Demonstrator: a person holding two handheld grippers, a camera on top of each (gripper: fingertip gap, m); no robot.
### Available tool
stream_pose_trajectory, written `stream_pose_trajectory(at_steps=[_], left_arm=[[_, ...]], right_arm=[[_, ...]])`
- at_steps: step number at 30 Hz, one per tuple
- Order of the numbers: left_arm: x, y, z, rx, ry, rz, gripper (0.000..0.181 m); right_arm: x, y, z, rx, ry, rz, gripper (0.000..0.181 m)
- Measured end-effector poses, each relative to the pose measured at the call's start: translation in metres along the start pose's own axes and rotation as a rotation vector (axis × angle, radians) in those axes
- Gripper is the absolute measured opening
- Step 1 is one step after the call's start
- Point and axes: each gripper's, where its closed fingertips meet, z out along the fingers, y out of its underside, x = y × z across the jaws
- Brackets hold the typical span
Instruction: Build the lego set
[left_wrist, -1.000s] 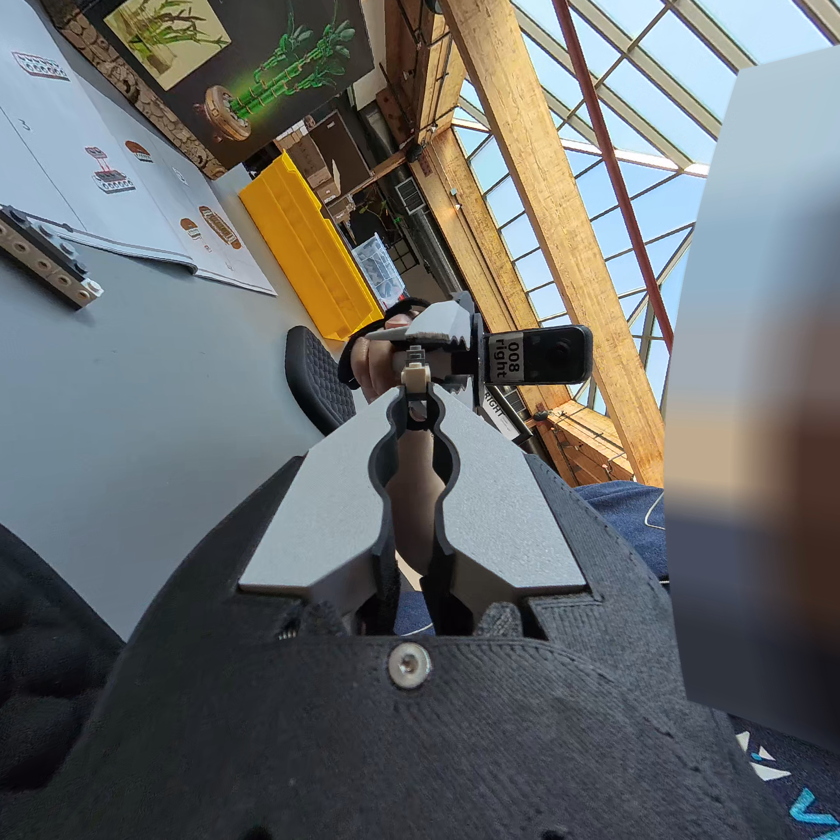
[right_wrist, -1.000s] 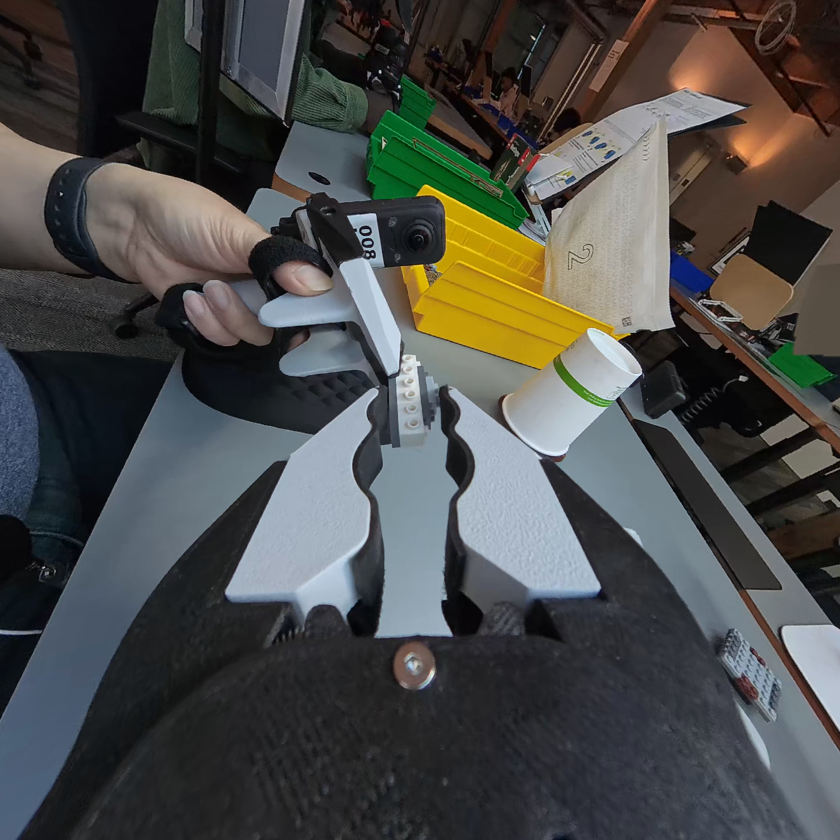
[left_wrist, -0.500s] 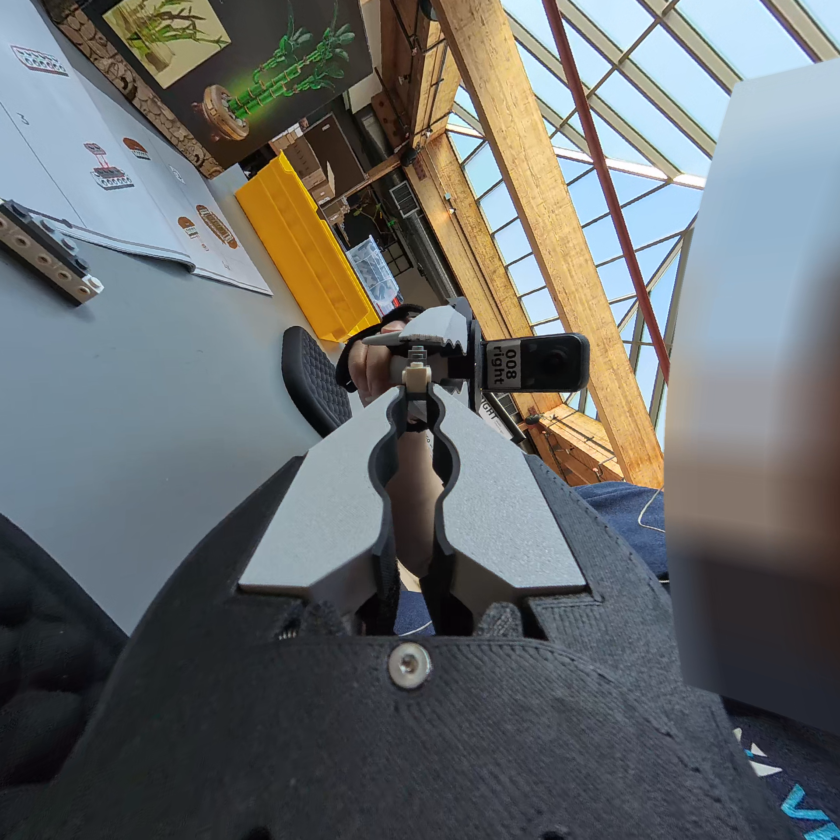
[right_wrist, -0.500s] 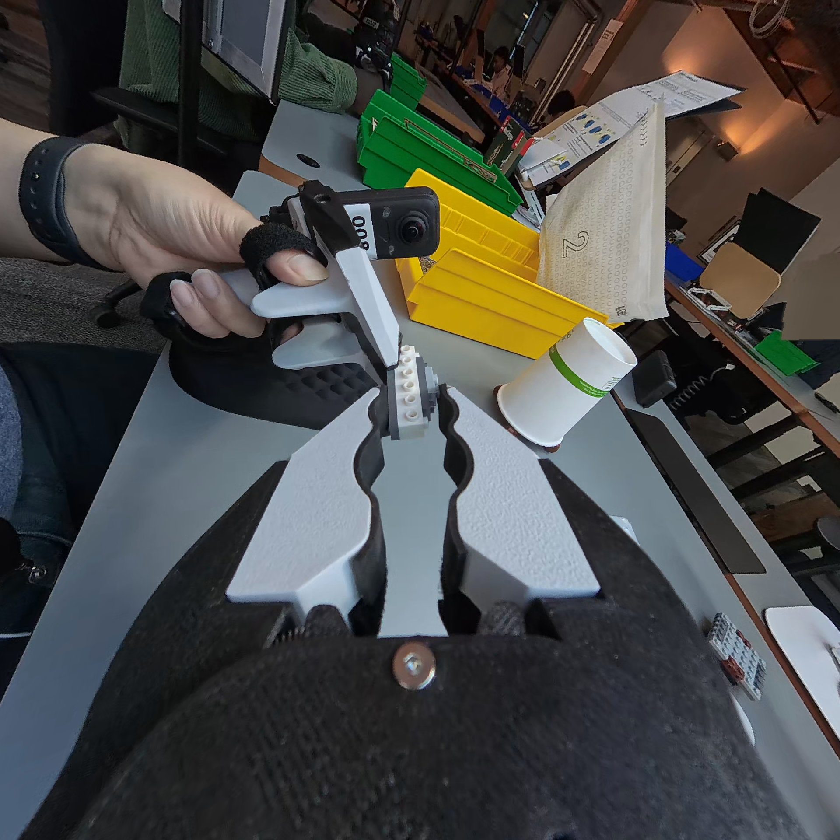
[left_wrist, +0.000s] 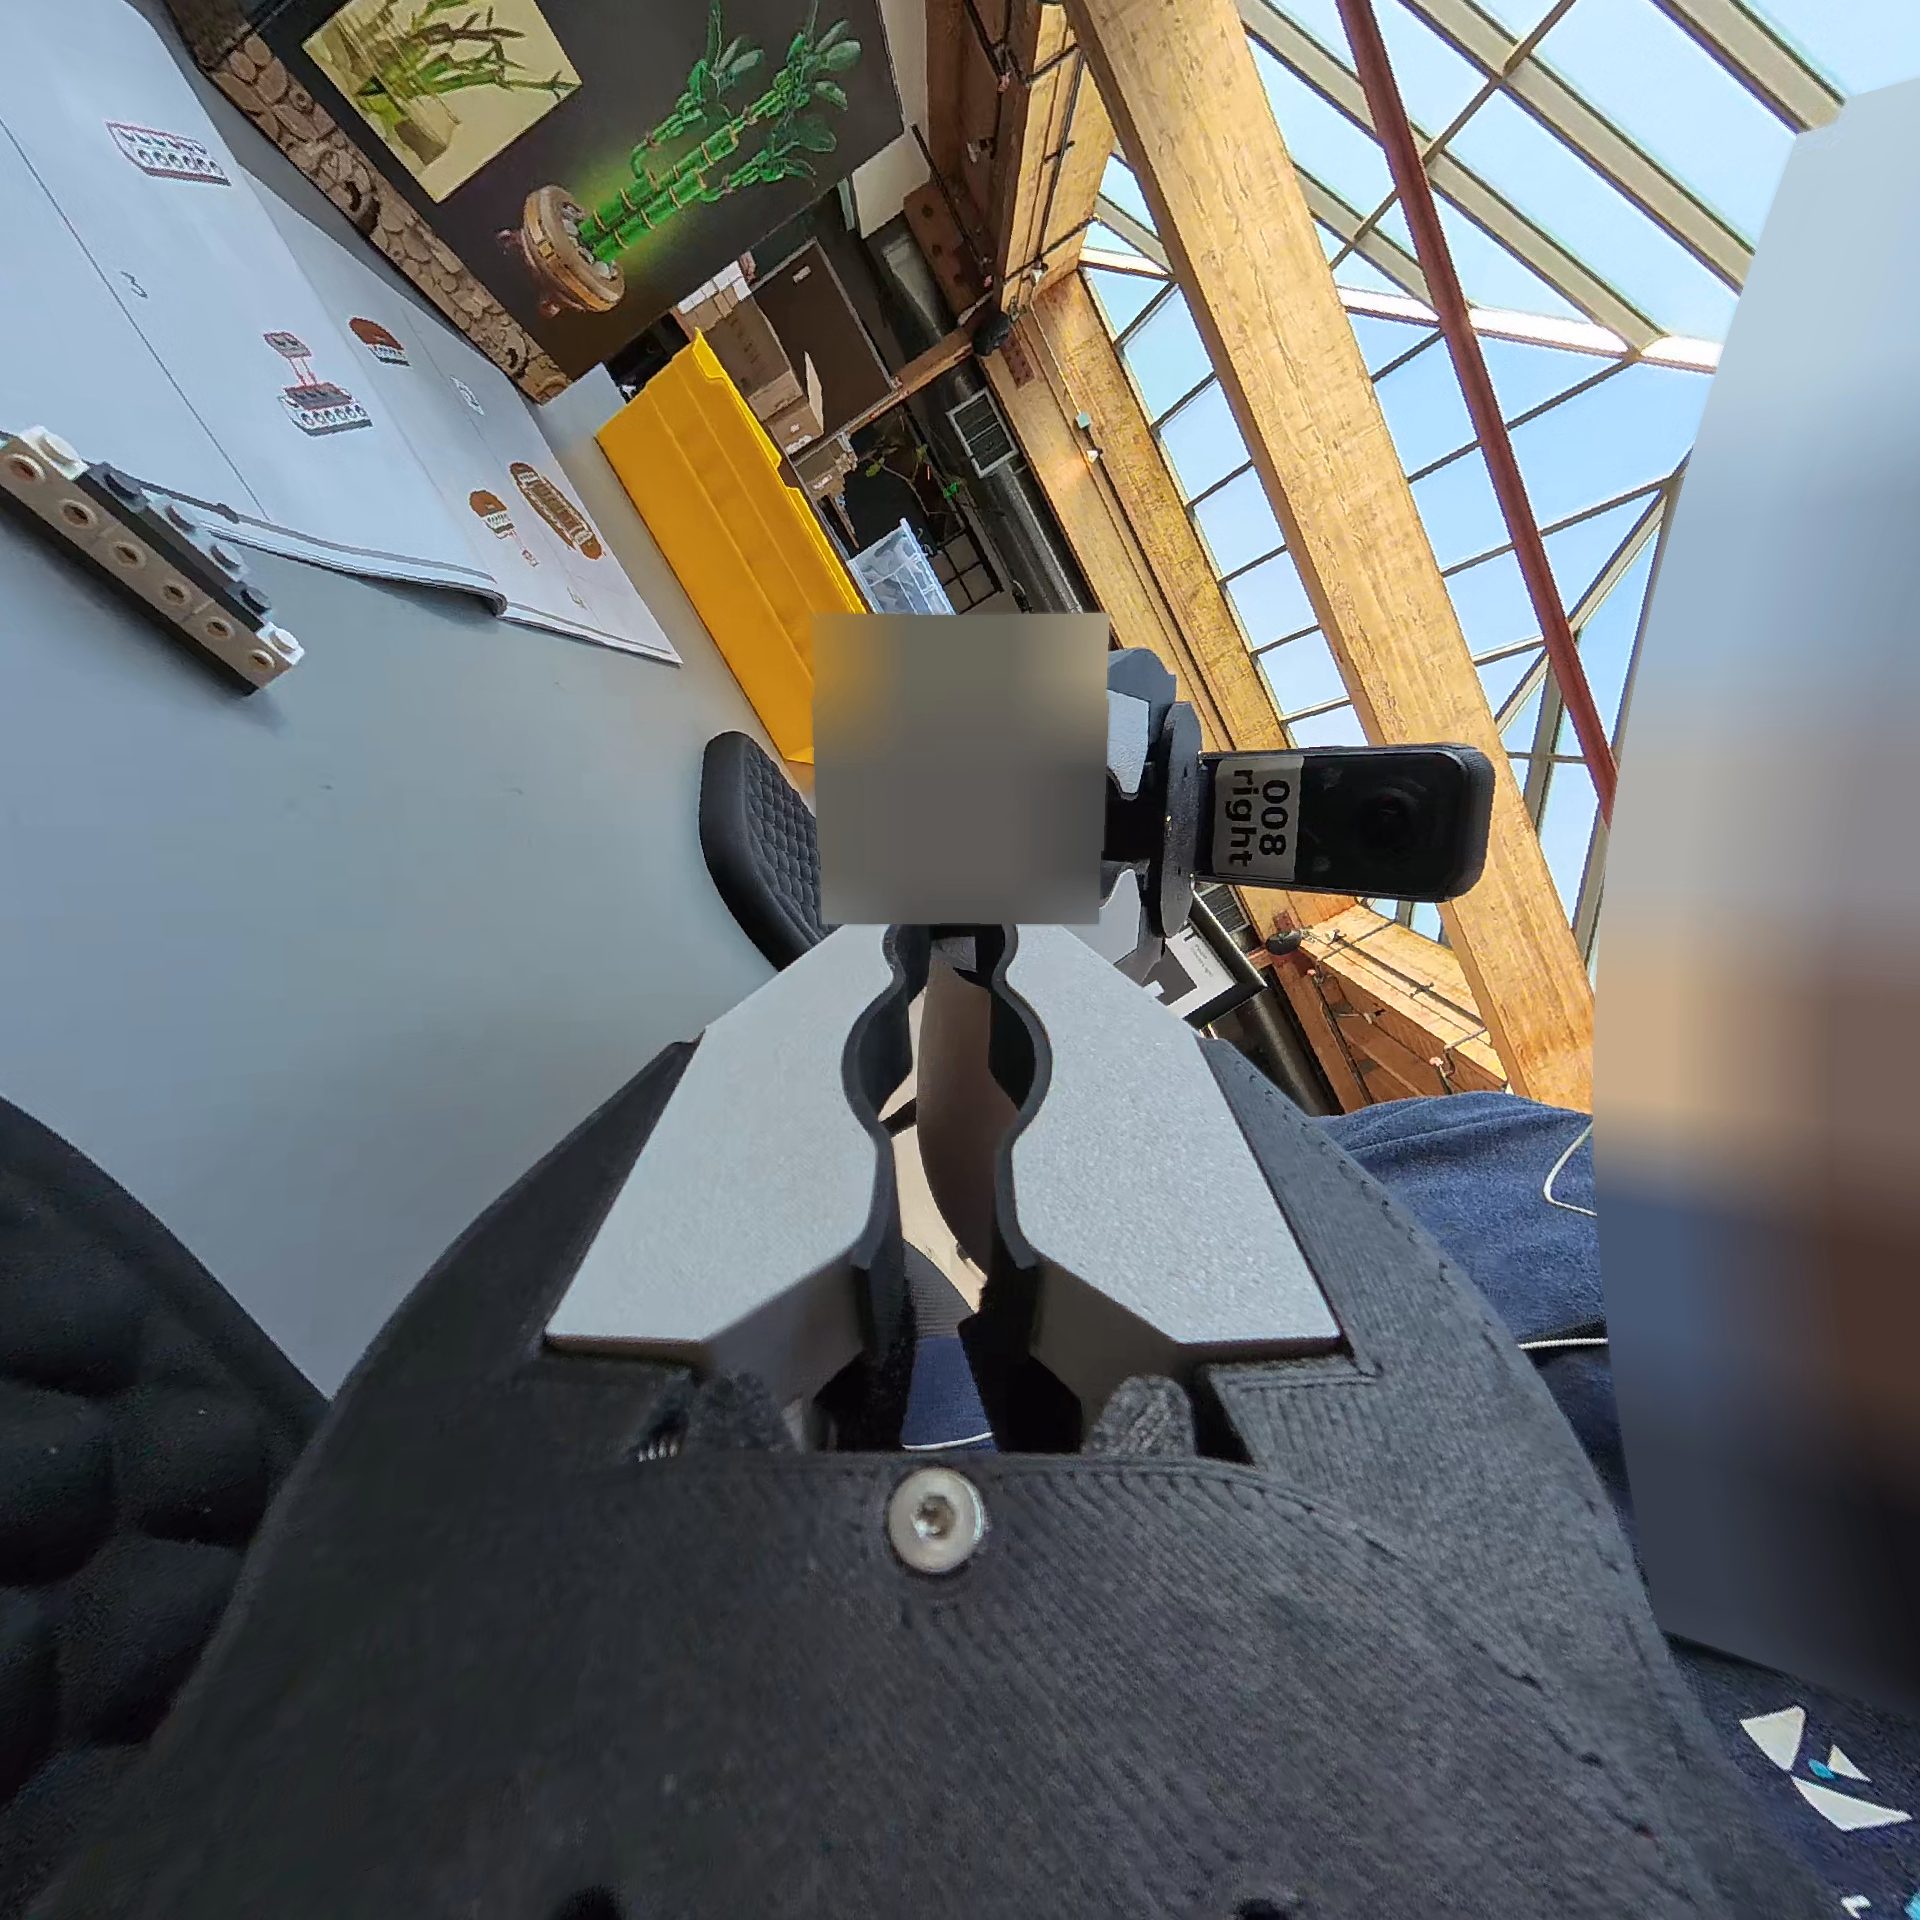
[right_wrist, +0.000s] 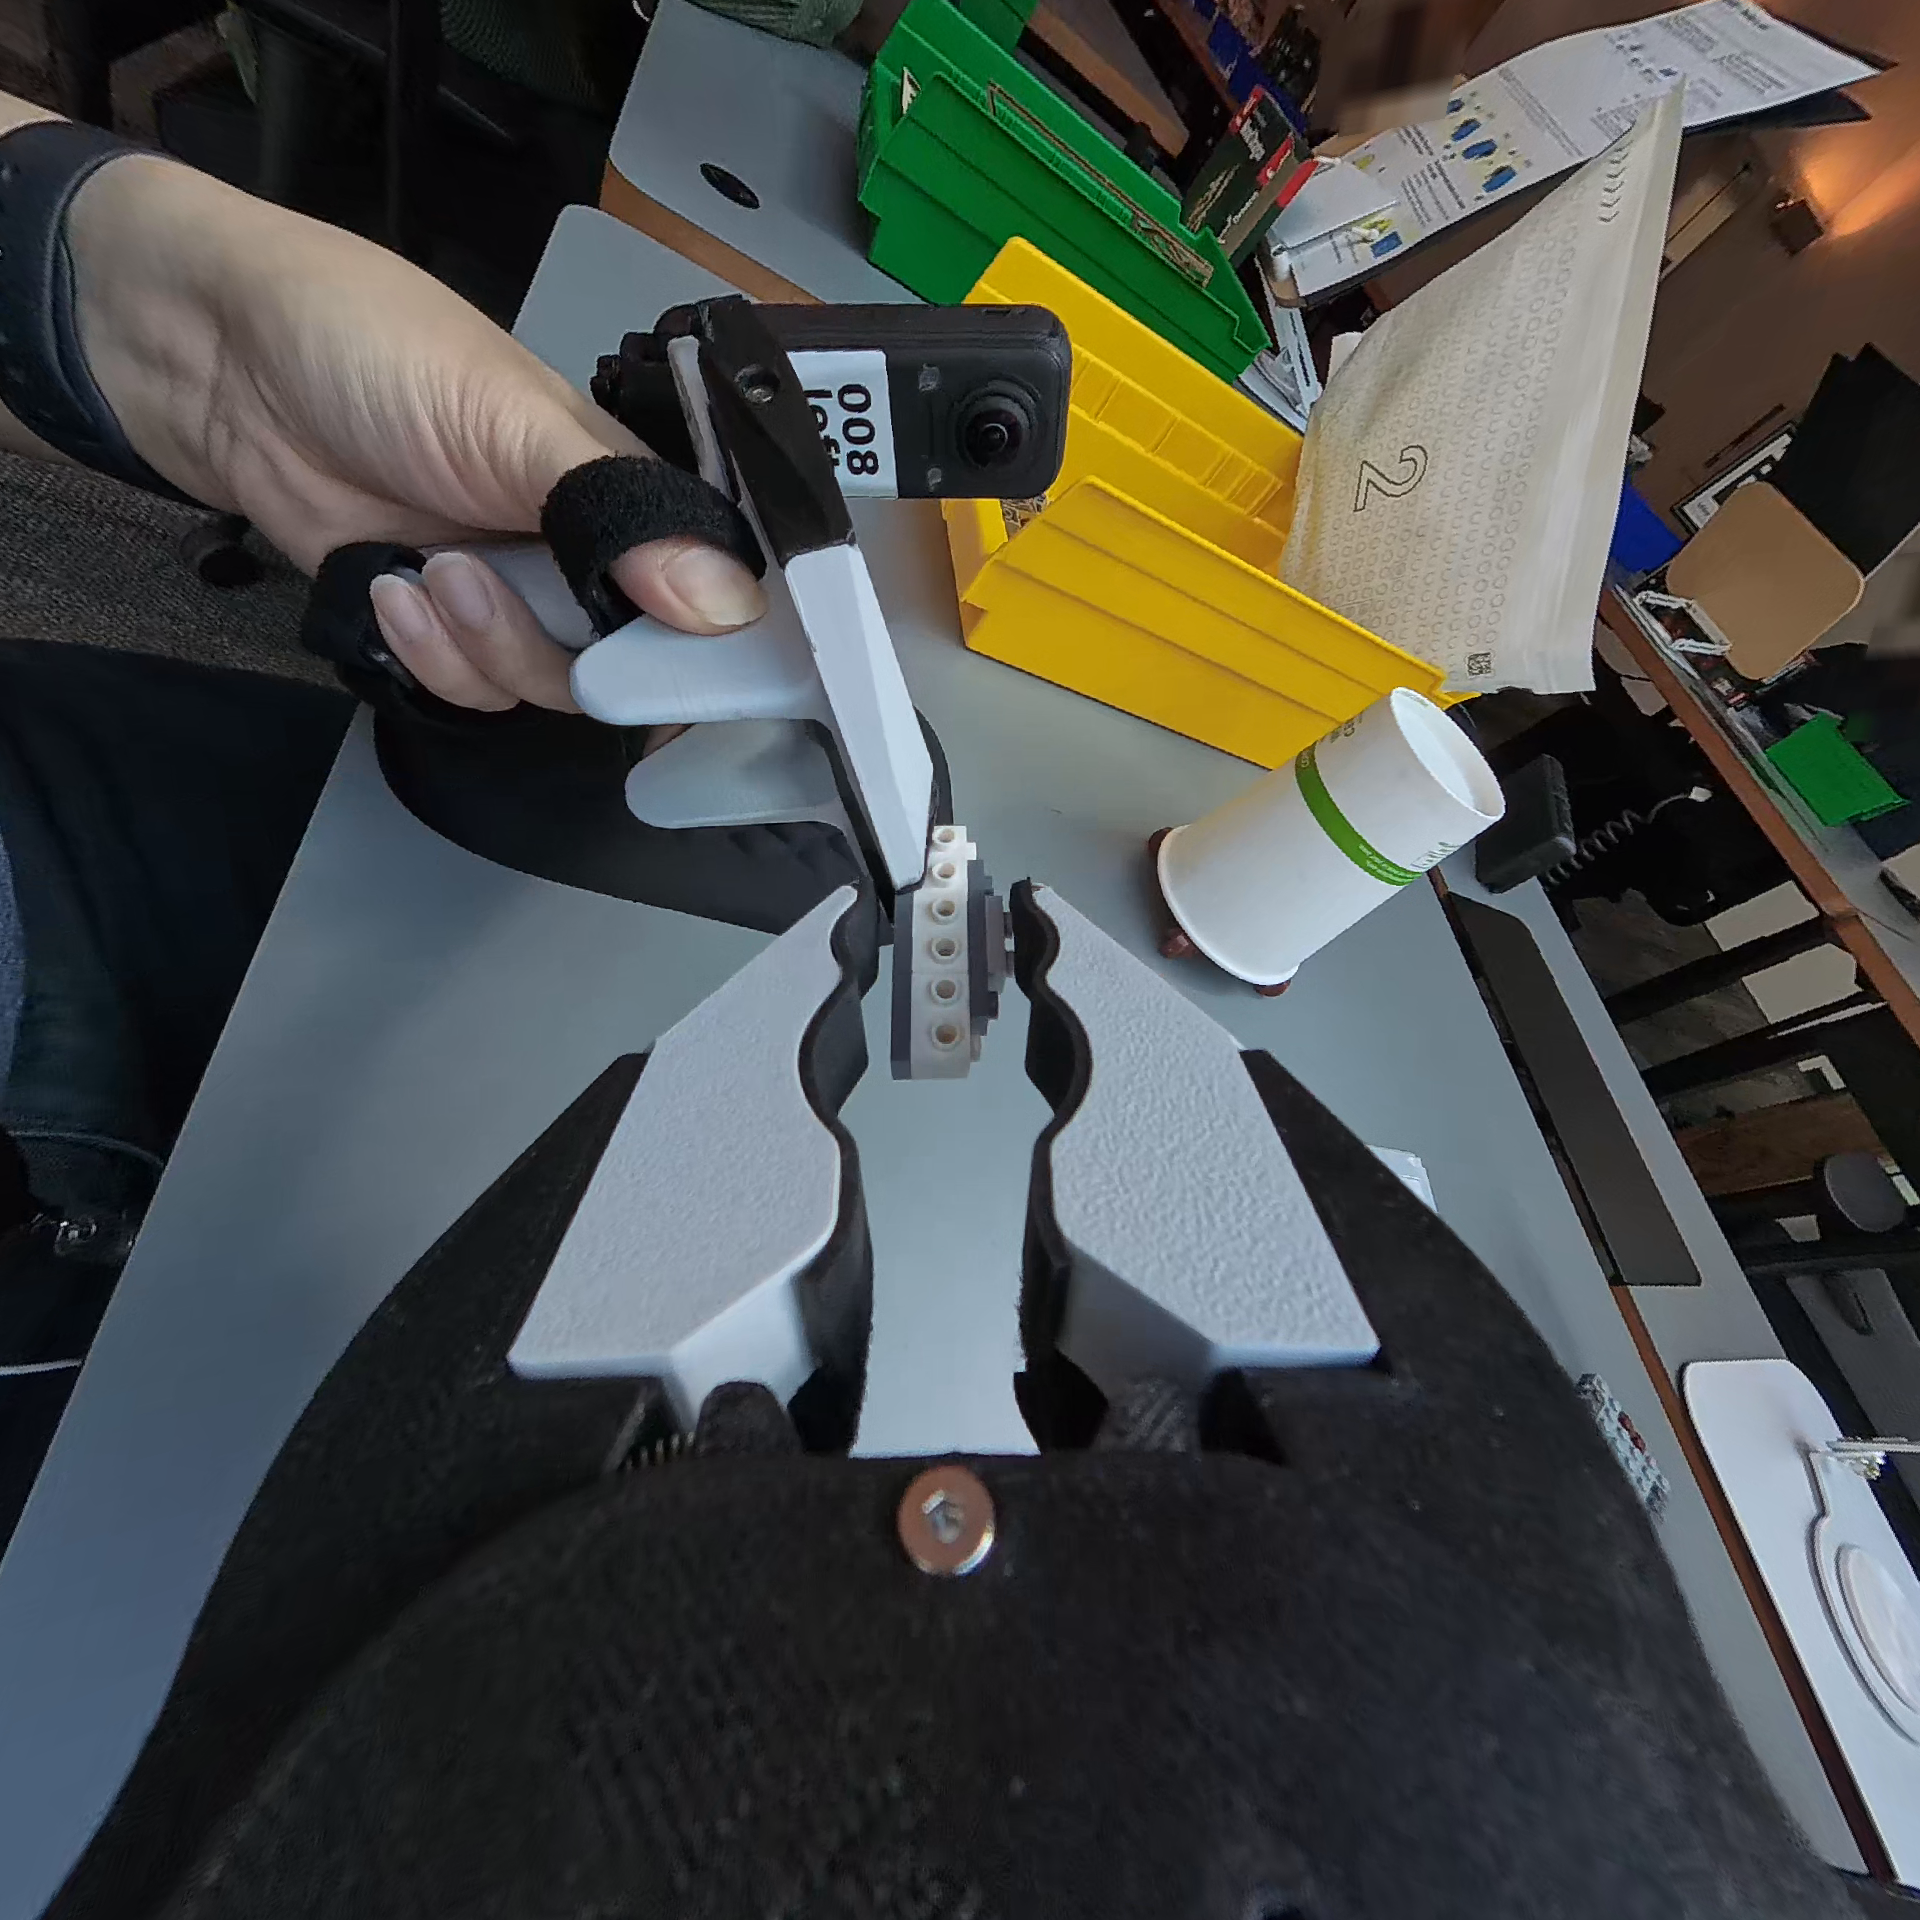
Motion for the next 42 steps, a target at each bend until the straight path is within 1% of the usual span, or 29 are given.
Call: stream_pose_trajectory(at_steps=[1,7,12,16,19,21,22,23,24,26,28,31,34,36,37,38,39,40,42], left_arm=[[0.0,0.0,0.0,-0.004,-0.006,0.006,0.005],[-0.003,0.005,0.002,-0.033,-0.038,0.037,0.005],[-0.009,0.008,0.002,-0.072,-0.109,0.115,0.005],[-0.01,0.006,0.0,-0.07,-0.13,0.135,0.005],[-0.011,0.007,0.0,-0.064,-0.127,0.126,0.005],[-0.009,0.004,-0.001,-0.05,-0.105,0.109,0.005],[-0.008,0.003,-0.001,-0.041,-0.095,0.102,0.005],[-0.007,0.001,-0.002,-0.032,-0.087,0.094,0.005],[-0.007,0.001,-0.002,-0.027,-0.082,0.088,0.006],[-0.008,0.002,-0.002,-0.023,-0.08,0.08,0.005],[-0.008,0.001,-0.002,-0.012,-0.077,0.076,0.005],[-0.01,0.003,-0.002,-0.028,-0.091,0.09,0.005],[-0.009,0.003,0.0,-0.027,-0.092,0.102,0.005],[-0.007,0.001,0.0,-0.016,-0.079,0.099,0.005],[-0.006,0.0,-0.001,-0.008,-0.076,0.099,0.005],[-0.005,-0.001,-0.001,-0.001,-0.072,0.097,0.005],[-0.005,-0.001,-0.001,0.002,-0.065,0.091,0.005],[-0.003,-0.002,-0.002,0.005,-0.055,0.082,0.005],[0.0,-0.002,-0.002,0.012,-0.03,0.062,0.005]], right_arm=[[-0.001,0.001,0.0,-0.005,-0.001,-0.008,0.024],[-0.004,0.005,0.001,-0.049,-0.025,-0.035,0.024],[-0.007,0.009,0.003,-0.104,-0.03,-0.072,0.022],[-0.007,0.009,0.005,-0.095,-0.027,-0.059,0.018],[-0.007,0.009,0.006,-0.094,-0.028,-0.033,0.019],[-0.005,0.007,0.006,-0.075,-0.02,0.014,0.021],[-0.003,0.005,0.006,-0.066,-0.006,0.032,0.025],[0.002,0.006,0.006,-0.067,0.023,0.038,0.036],[0.004,0.009,0.005,-0.086,0.034,0.035,0.036],[0.002,0.01,0.006,-0.097,0.029,0.028,0.033],[-0.001,0.01,0.006,-0.107,0.024,0.003,0.023],[-0.003,0.012,0.006,-0.127,0.028,-0.039,0.022],[-0.002,0.012,0.004,-0.117,0.025,-0.009,0.022],[-0.001,0.009,0.004,-0.089,0.038,0.004,0.023],[0.003,0.011,0.003,-0.095,0.065,0.011,0.028],[0.008,0.015,0.003,-0.116,0.092,0.015,0.038],[0.008,0.019,0.002,-0.132,0.085,0.02,0.034],[0.004,0.018,0.001,-0.116,0.063,0.026,0.021],[0.004,0.015,0.0,-0.089,0.072,0.028,0.02]])
